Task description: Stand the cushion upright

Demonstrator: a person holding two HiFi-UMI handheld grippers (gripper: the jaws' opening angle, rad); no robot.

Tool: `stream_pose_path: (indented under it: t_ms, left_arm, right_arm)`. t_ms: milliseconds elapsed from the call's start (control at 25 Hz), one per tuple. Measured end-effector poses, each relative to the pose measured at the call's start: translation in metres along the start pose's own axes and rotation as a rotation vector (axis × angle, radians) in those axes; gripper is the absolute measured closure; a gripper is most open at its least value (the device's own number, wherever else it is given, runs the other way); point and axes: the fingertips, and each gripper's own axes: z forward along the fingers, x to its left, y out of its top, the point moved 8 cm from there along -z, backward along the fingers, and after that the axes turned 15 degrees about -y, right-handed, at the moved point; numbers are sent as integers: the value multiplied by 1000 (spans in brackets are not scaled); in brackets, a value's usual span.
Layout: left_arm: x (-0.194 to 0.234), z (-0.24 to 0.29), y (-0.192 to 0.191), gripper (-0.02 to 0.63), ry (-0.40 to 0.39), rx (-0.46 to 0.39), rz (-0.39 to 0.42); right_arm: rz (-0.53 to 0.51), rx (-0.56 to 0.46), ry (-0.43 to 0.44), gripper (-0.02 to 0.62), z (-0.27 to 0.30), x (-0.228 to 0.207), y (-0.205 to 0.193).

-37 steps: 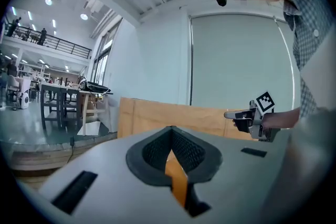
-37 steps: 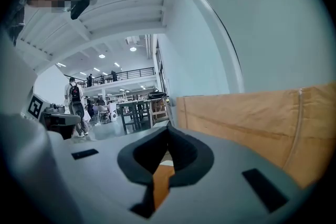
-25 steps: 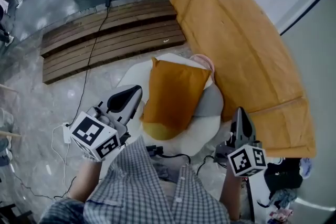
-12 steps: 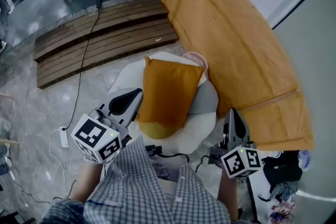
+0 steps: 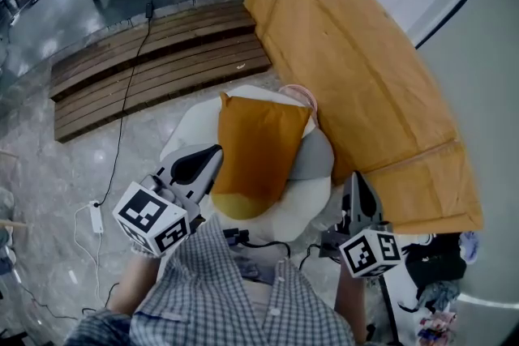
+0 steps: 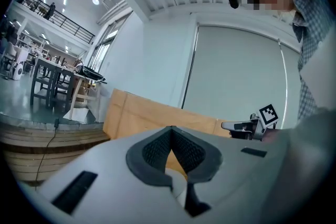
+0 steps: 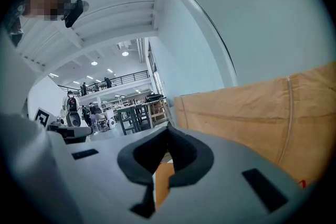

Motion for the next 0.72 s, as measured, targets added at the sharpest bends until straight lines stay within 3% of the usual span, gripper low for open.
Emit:
stream_pose_path:
  t_ms: [720]
  left_arm:
    - [3, -1, 0, 598, -4, 5, 1]
  right_arm:
    - [2, 16, 7, 589, 4, 6, -3]
